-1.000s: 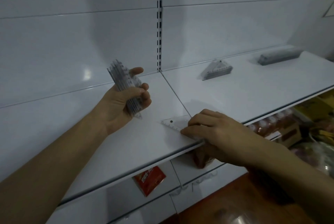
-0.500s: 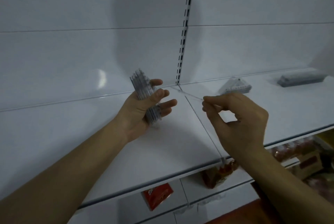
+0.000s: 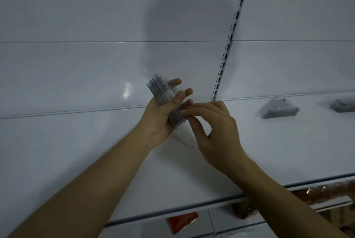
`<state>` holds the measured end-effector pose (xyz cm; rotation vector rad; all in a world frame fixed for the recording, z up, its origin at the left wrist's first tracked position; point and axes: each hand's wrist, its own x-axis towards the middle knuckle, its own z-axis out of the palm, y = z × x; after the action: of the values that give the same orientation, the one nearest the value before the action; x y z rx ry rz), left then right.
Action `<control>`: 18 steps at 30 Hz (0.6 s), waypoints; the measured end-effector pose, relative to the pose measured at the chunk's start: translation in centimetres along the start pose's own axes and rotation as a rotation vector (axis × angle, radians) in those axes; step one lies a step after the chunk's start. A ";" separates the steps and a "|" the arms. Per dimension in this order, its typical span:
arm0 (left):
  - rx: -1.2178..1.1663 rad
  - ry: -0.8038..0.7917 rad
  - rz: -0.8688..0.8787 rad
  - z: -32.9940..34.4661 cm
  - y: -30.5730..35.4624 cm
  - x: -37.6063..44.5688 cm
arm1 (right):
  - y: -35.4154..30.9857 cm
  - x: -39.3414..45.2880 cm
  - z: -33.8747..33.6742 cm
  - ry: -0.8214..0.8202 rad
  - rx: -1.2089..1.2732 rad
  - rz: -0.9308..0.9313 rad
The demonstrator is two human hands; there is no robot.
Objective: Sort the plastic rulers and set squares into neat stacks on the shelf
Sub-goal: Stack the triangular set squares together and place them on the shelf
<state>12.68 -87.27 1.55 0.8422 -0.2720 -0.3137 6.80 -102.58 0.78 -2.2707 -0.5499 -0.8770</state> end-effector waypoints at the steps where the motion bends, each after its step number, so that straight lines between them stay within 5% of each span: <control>1: 0.019 0.015 0.010 -0.1 0.0 0.0 | 0.0 -0.4 0.1 -0.013 0.000 0.034; 7: 0.184 0.142 0.032 -0.2 -0.9 0.3 | 0.1 -1.9 -2.1 -0.555 -0.053 0.087; 11: 0.040 0.175 0.040 -0.2 -0.7 0.5 | -0.2 -3.2 -4.7 -0.947 -0.204 0.048; 18: -0.016 0.186 -0.017 -0.5 -1.2 0.7 | 0.9 -6.8 -8.8 -0.845 -0.219 -0.145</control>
<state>13.34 -87.88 0.41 0.8522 -0.0888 -0.2515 -1.28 -110.25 0.66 -2.7853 -1.0246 0.0222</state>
